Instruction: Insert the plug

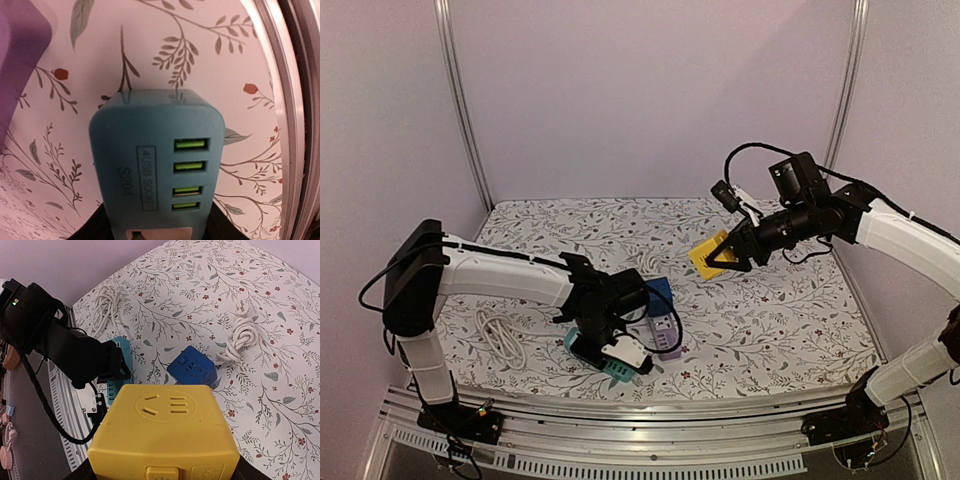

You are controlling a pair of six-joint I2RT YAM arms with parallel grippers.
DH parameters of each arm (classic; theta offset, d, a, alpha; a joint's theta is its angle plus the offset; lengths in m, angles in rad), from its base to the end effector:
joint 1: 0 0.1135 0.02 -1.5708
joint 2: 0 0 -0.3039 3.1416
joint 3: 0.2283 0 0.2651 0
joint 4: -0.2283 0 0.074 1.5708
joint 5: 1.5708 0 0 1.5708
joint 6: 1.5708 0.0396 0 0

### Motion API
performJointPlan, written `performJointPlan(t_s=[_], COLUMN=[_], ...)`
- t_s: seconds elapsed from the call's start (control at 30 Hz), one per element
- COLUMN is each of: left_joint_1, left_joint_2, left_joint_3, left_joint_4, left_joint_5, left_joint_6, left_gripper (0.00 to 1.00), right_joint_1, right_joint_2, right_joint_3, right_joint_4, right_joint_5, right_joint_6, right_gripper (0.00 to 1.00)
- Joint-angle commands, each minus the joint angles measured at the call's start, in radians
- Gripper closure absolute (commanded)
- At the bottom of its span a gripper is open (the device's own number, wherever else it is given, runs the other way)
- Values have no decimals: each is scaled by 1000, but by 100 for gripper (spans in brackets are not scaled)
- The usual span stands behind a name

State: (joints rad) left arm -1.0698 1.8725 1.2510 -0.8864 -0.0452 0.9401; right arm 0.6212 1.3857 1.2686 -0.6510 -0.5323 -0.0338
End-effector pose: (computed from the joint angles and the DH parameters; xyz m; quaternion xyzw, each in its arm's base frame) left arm 0.1756 -0.3169 0.1888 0.8431 0.5363 0.0205 0.0328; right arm 0.2366 0.1940 0.3665 -0.3830 0.8079 0.3409 0.2907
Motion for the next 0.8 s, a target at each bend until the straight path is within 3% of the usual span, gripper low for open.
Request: performJointPlan(t_s=[0.0,0.17,0.2,0.23,0.5,0.67,0.77], left_joint_1=[-19,-24,-25,-26,-29,-28,-28], left_joint_2=[-1,-27,-36,-44,-152,-273,-362], left_joint_3=[-31,-40,-39,-37,-10,-26,-83], left_joint_4=[93,119,125,133,229,292,341], left_joint_5=[-61,-70,-67,-67,-102,-154,-282], left_joint_6=[44,5,-8,-26,-233,-469,-656], left_gripper=[47,37,9,2,1,1,0], right_joint_1=[-5,-4,-4,-4,-3,-5,-6], right_joint_2=[-36,-37,-38,-37,-27,-8,3], right_joint_3=[-8,-9,-11,-11,-12,-10,-16], right_joint_4=[6,6,6,7,42,71,99], right_joint_5=[2,3,3,3,-8,-6,-3], right_joint_6=[-23,-40,-43,-49,-78,-89,-89], right_gripper=[100,100,100,100,100,100,100])
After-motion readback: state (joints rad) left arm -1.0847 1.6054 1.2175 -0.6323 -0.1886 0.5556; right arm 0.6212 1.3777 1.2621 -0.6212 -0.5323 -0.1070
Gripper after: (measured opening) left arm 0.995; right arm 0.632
